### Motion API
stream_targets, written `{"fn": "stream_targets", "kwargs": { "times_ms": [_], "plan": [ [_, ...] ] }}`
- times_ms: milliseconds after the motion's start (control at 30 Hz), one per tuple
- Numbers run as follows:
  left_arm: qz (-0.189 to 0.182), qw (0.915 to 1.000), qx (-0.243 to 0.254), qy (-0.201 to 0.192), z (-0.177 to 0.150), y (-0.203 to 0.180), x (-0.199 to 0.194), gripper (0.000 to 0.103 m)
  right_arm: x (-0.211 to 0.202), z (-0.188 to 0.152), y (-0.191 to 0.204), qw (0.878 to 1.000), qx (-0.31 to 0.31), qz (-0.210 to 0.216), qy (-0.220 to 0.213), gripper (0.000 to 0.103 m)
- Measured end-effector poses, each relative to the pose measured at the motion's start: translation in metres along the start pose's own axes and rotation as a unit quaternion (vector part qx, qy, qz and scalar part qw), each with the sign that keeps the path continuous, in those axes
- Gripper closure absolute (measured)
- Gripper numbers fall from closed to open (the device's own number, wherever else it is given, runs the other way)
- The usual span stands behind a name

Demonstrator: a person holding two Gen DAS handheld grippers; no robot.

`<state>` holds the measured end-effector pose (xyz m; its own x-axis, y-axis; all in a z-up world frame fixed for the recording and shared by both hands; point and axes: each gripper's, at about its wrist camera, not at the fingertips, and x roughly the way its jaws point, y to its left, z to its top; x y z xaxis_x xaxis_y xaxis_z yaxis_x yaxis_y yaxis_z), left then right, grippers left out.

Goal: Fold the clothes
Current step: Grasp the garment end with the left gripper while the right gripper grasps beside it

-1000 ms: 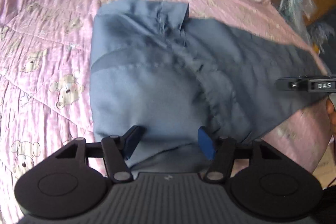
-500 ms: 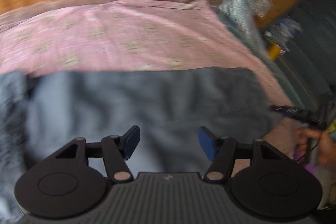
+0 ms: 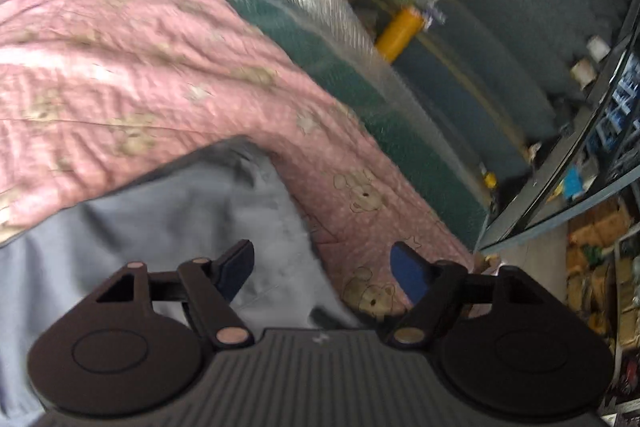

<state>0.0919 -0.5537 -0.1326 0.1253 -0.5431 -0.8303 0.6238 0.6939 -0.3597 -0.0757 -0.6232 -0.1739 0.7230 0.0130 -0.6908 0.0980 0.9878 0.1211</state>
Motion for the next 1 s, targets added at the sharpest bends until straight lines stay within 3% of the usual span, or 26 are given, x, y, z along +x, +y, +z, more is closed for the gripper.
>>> {"fn": "stream_targets", "kwargs": {
  "times_ms": [100,133,200,233,267,333,400,433,567,633,800,833,1000],
  "plan": [
    [0.032,0.9988,0.030,0.025,-0.001,-0.006,0.024,0.026,-0.017,0.000,0.024,0.998,-0.052,0.008,-0.028,0.096],
    [0.047,0.9975,0.040,0.033,-0.003,-0.006,0.030,0.032,-0.021,-0.001,0.029,0.998,-0.060,0.013,-0.033,0.096],
    [0.078,0.9948,0.054,0.035,-0.010,-0.001,0.035,0.066,-0.024,-0.004,0.036,0.997,-0.066,0.031,-0.038,0.096],
    [0.094,0.9931,0.061,0.034,-0.014,0.002,0.036,0.089,-0.024,-0.005,0.038,0.996,-0.068,0.041,-0.038,0.096],
    [0.094,0.9939,0.054,0.024,-0.017,0.008,0.031,0.091,-0.024,-0.006,0.039,0.996,-0.067,0.052,-0.038,0.095],
    [0.079,0.9966,0.020,-0.005,-0.030,0.030,0.007,0.092,-0.026,-0.007,0.039,0.994,-0.065,0.076,-0.040,0.071],
    [0.068,0.9973,-0.022,-0.015,-0.049,0.061,-0.013,0.092,-0.039,-0.003,0.034,0.990,-0.052,0.117,-0.053,0.058],
    [0.062,0.9969,-0.044,-0.020,-0.059,0.076,-0.023,0.091,-0.046,0.000,0.032,0.988,-0.045,0.137,-0.059,0.057],
    [0.046,0.9909,-0.121,-0.037,-0.097,0.135,-0.055,0.088,-0.038,0.004,0.030,0.977,0.008,0.213,-0.027,0.059],
    [0.055,0.9886,-0.135,-0.039,-0.107,0.150,-0.049,0.086,-0.016,0.002,0.043,0.974,0.005,0.224,0.007,0.076],
    [0.057,0.9844,-0.159,-0.048,-0.122,0.169,-0.048,0.079,0.017,-0.013,0.069,0.963,-0.030,0.248,0.098,0.076],
    [0.056,0.9837,-0.164,-0.050,-0.124,0.172,-0.049,0.078,0.018,-0.017,0.074,0.961,-0.049,0.249,0.113,0.072],
    [0.051,0.9796,-0.185,-0.058,-0.137,0.185,-0.052,0.071,0.005,-0.027,0.082,0.953,-0.097,0.252,0.138,0.068]
  ]
}}
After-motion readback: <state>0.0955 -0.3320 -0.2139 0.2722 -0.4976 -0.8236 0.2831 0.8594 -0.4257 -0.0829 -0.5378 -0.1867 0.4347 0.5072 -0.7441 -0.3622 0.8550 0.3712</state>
